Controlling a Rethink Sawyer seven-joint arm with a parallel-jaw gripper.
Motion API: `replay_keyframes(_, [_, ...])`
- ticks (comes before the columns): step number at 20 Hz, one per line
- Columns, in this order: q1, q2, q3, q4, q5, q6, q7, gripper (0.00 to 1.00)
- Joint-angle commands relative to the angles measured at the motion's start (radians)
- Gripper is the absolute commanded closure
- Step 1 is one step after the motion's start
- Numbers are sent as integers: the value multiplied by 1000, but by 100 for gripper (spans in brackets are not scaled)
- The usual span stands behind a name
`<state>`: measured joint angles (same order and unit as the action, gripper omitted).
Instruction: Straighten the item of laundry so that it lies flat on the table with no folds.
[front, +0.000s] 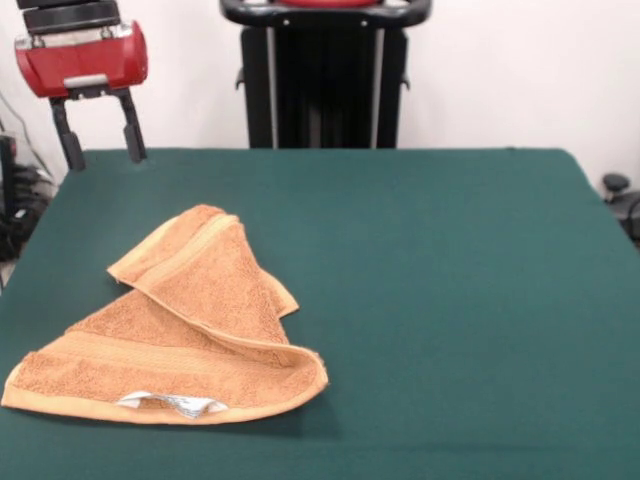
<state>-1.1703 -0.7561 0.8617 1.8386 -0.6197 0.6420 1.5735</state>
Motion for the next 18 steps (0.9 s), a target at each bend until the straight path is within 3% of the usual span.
replay_keyframes(1, [162, -61, -188, -85, -29, 253, 85, 0])
replay_keyframes(18, [214, -50, -280, -87, 13, 192, 82, 0])
